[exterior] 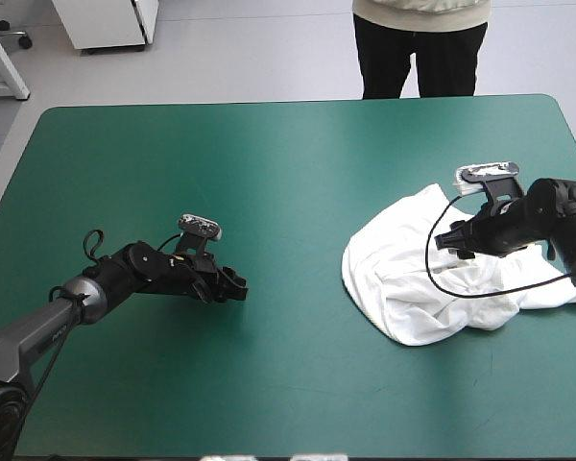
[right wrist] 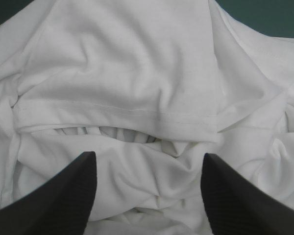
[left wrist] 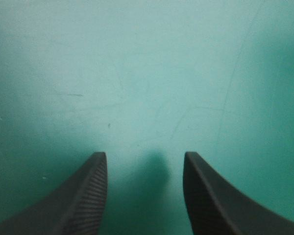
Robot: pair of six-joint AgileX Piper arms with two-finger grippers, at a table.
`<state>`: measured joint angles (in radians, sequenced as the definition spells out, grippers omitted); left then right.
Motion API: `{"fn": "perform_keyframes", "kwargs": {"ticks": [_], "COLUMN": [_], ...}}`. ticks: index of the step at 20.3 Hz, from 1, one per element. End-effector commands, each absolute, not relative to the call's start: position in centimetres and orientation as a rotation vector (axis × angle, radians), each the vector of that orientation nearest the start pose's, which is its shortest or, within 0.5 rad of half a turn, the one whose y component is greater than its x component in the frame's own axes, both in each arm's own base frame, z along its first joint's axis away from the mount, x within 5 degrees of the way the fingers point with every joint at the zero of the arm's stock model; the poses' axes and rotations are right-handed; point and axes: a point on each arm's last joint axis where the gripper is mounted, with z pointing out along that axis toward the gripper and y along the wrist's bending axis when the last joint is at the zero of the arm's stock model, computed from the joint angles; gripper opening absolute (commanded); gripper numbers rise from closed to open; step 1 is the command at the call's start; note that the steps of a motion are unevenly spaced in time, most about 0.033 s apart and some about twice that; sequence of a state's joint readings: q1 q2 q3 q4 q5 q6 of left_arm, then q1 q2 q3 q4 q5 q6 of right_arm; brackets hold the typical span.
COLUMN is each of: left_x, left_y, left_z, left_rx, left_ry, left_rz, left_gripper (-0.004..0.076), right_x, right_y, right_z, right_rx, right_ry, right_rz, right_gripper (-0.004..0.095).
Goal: Fold the cloth
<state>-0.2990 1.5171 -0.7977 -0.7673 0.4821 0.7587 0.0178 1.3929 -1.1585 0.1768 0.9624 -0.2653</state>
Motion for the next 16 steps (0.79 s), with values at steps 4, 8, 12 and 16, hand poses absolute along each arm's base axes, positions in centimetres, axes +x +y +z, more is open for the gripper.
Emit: {"fn": "perform_keyframes", "kwargs": {"ticks": [4,8,12,16], "left_x": [26.8,27.5,28.8,27.8], "left_y": [-11.6,-12.1,-13.1,-13.1], "left_z": [22.4,24.2,30.1,35.4], "left_rx": [0.516,0.604,0.640,0.702], "left_ry": [2.423,2.349,2.177,2.063], "left_rz": [-0.548,-0.546,-0.614,-0.643], "left_gripper": [0.0357,0.0357,0.0357,0.0357], "right_x": [28.0,28.0,28.0,27.9], "right_y": [1.9,1.9,1.9,1.9], "right_z": [33.2,33.2,33.2,33.1], "right_rx": [-0.287,-0.287,-0.286,-0.309], "right_ry": [2.553,2.551,2.550,2.560], "right_rz": [0.135,0.135,0.135,0.132], "right_gripper": [0.0577,0.0577,0.0577,0.0577]}}
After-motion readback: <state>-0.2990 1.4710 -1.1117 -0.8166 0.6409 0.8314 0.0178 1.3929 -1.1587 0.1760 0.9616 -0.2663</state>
